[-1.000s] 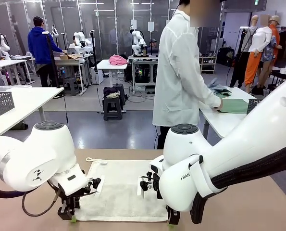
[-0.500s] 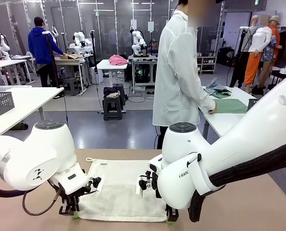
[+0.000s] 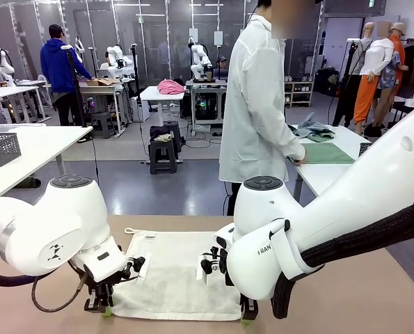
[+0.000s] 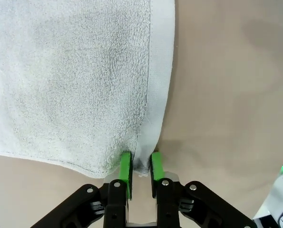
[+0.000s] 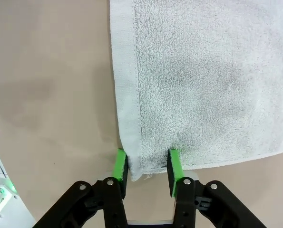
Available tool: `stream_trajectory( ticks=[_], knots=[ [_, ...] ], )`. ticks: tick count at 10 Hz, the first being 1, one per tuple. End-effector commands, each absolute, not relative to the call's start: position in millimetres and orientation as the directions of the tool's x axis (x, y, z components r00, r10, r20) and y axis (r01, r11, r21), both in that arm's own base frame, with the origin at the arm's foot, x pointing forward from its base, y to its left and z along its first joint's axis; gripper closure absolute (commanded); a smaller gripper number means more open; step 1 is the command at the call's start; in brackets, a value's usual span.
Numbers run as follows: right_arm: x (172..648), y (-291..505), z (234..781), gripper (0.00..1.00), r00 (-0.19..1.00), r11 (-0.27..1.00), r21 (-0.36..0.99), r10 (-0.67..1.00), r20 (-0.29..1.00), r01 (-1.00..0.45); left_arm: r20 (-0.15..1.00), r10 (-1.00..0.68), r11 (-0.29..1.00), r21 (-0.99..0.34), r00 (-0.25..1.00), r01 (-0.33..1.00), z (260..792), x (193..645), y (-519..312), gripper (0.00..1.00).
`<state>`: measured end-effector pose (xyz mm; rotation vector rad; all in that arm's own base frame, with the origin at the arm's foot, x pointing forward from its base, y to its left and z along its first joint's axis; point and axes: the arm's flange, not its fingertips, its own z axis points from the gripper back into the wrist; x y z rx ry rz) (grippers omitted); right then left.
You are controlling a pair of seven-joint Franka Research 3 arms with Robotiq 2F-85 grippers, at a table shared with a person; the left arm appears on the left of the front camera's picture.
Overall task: Fold the towels and place them in the basket.
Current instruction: When a person lays out a Towel with hook on the table, fold it in half twice.
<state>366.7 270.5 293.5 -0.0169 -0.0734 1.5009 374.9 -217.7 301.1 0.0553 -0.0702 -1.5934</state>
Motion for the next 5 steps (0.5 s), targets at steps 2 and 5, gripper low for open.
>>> stream_trajectory(
  ticks=[2,5],
  knots=[
    [367.7,274.5,289.6,0.76,0.077,0.079,-0.061,0.997,0.026,-0.995,-0.014,-1.000,-0.023,0.091,-0.021,0.996,299.9,380.1,-220.3,0.96],
    [366.6,277.3,293.8,1.00,0.077,0.077,-0.048,0.997,0.012,-0.996,-0.011,-1.000,-0.025,0.091,-0.024,0.996,302.1,378.1,-219.9,1.00]
  ],
)
